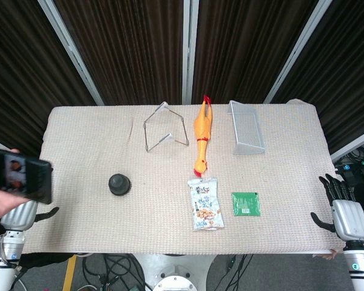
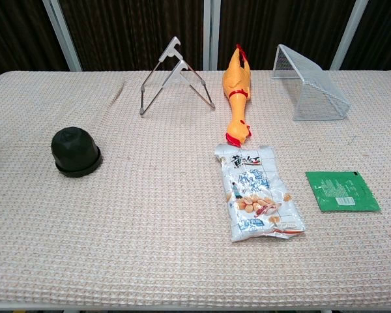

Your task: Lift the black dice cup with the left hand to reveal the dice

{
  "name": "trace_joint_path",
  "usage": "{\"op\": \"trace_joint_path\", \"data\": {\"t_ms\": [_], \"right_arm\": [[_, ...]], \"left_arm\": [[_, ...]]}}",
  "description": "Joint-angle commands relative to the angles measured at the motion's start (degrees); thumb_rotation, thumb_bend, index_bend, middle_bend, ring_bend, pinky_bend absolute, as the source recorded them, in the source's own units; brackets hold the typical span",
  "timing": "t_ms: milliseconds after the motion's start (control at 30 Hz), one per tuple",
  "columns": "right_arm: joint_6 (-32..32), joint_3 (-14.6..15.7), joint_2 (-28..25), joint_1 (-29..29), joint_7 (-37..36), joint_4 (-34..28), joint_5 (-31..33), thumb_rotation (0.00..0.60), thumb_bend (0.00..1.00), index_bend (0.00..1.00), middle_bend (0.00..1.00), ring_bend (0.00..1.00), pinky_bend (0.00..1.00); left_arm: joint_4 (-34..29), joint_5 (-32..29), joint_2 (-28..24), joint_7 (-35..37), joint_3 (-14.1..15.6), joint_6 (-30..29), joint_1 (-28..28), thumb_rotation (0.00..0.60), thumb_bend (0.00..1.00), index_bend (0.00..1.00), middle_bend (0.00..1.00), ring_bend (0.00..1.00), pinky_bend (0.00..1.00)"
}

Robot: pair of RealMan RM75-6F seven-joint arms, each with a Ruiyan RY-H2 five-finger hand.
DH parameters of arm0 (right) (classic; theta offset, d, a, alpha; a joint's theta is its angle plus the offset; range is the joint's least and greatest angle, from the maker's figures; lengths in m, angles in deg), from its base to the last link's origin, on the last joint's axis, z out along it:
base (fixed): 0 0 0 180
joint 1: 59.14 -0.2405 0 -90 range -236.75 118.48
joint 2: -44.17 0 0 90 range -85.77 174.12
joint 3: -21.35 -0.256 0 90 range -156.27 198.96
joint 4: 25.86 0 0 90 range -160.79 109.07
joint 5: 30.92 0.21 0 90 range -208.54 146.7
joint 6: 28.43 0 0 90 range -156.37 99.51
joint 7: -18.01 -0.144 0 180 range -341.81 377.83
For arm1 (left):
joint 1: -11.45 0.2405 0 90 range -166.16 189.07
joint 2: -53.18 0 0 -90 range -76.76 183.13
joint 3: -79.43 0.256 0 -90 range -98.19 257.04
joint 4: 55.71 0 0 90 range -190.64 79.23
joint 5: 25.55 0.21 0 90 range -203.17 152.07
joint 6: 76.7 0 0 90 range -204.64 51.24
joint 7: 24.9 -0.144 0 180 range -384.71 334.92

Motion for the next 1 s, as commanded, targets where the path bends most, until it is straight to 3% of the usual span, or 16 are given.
{"op": "trace_joint_path", "data": {"t_ms": [33, 367, 567, 733, 1000], "right_arm": [[-0.15, -0.22, -0.06, -0.14, -0.35, -0.2, -0.13, 0.6, 0.16, 0.0, 0.0, 0.0, 0.0], [-1.53, -1.33, -1.11, -0.24, -0.78, -2.32, -0.21, 0.6, 0.16, 0.0, 0.0, 0.0, 0.0], [-1.69, -1.33, -2.01, -0.43, -0.54, -3.47, -0.82, 0.6, 0.16, 0.0, 0.0, 0.0, 0.0], [-2.17, -1.46, -2.5, -0.3, 0.47, -4.07, -0.68, 0.6, 0.16, 0.0, 0.0, 0.0, 0.0], [-2.07, -1.5, -2.5, -0.49, 1.82, -5.14, -0.56, 0.6, 0.16, 0.0, 0.0, 0.0, 0.0]], "left_arm": [[-0.1, -0.42, -0.07, -0.1, -0.02, 0.28, -0.02, 0.6, 0.04, 0.09, 0.05, 0.0, 0.13], [-0.75, -0.56, 0.16, 0.8, 0.4, 2.56, -1.03, 0.6, 0.04, 0.09, 0.05, 0.0, 0.14], [2.97, 2.85, 3.11, 9.84, 0.73, 3.15, -2.63, 0.6, 0.04, 0.09, 0.12, 0.02, 0.16], [6.53, 3.07, 6.05, 13.82, 1.07, 8.08, -5.64, 0.6, 0.03, 0.09, 0.12, 0.03, 0.16], [8.18, -0.46, 11.04, 17.15, -0.81, 15.3, -10.26, 0.6, 0.03, 0.09, 0.12, 0.03, 0.17]]}}
